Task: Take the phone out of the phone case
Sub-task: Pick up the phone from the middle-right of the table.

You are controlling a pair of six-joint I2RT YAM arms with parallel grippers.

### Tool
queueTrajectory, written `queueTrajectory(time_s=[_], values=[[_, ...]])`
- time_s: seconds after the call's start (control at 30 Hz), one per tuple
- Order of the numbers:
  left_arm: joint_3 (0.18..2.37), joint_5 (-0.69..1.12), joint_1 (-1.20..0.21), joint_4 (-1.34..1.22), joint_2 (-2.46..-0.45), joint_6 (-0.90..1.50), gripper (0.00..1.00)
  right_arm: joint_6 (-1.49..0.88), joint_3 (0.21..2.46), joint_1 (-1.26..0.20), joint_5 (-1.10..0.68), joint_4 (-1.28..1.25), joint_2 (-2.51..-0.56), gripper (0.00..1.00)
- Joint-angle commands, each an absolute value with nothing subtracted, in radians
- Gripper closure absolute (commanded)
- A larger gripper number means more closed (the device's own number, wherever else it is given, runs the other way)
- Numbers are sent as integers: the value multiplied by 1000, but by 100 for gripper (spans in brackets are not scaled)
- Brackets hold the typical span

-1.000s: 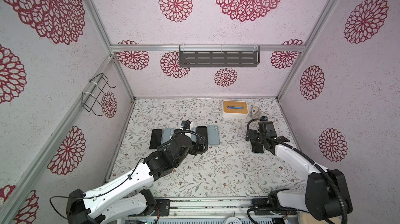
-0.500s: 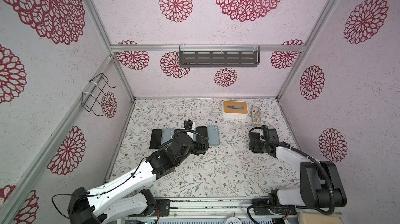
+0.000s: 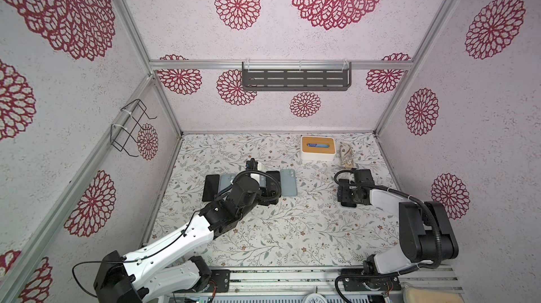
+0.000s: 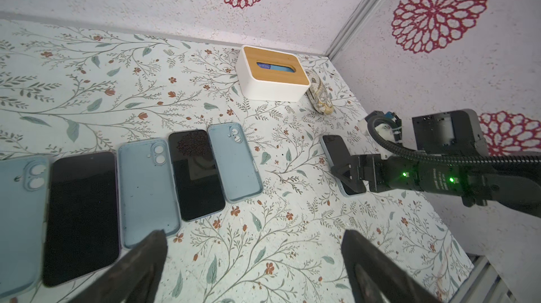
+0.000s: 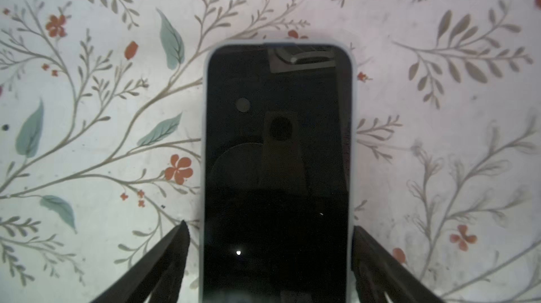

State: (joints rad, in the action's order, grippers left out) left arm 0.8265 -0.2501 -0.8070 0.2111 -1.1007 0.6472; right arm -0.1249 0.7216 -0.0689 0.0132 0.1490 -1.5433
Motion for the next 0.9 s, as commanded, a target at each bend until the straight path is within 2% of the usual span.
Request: queueTrajectory(time_s=[0.0,0.17,0.33,0.6,0.87], values=[[824,-172,-752,168,-1127,747,3,-103,746,-67,0,196,-1568,17],[826,-134,-735,128,-1168,780,3,-98,748,-68,-3,198,-1578,23],[842,-63,-723,54,-1250,843,3,-101,752,-93,-30,200,-1573,42],[820,154,-715,-350,-1488,1066,3,-169,721,-199,-110,142,-1504,53],[846,231,-743,-635,-1757,1253,2,-298,596,-239,-391,-61,-1361,58]])
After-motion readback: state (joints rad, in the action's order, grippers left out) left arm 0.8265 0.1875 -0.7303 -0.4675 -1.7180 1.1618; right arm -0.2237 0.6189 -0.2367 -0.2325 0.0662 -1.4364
